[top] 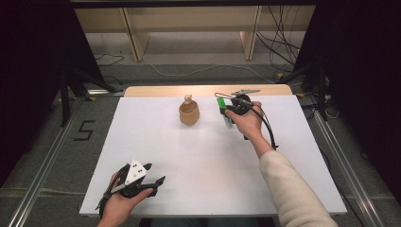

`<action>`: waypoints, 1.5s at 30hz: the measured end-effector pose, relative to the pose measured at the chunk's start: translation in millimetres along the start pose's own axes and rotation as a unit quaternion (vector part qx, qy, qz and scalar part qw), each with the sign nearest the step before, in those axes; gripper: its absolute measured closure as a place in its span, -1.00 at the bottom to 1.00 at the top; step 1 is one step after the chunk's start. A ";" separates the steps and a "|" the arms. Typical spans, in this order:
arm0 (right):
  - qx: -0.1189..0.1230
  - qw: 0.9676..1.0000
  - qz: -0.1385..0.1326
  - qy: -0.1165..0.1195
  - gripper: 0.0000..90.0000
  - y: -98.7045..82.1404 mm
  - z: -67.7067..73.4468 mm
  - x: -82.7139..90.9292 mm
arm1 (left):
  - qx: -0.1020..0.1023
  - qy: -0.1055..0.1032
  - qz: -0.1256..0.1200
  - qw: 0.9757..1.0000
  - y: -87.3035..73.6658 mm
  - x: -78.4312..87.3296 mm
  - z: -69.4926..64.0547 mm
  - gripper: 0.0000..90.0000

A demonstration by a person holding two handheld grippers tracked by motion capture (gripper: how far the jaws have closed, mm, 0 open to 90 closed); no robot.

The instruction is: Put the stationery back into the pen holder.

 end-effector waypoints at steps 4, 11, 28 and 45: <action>-0.004 1.000 -0.009 0.001 0.49 3.4 2.9 -0.7 | 0.000 0.000 -0.001 1.000 0.2 0.0 -0.2 -0.28; 0.000 1.000 -0.022 0.001 0.49 7.3 7.4 -1.7 | 0.003 -0.002 0.000 1.000 0.2 -0.5 -0.2 -0.29; 0.004 0.999 -0.046 0.006 0.49 20.9 25.2 -5.8 | 0.005 0.000 0.001 1.000 0.2 -0.2 0.4 -0.37; 0.004 0.998 -0.065 0.009 0.49 34.3 36.1 -7.5 | 0.004 0.000 -0.001 1.000 0.4 -0.3 0.1 -0.37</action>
Point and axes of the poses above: each handheld gripper's, and its own axes: x roughly backward along the jaws, y roughly out of its top, z roughly to its left, the point moved 8 cm from there along -x, roughly forward along the jaws, and after that the axes turned 14 degrees about -y, right-handed, at the moved point
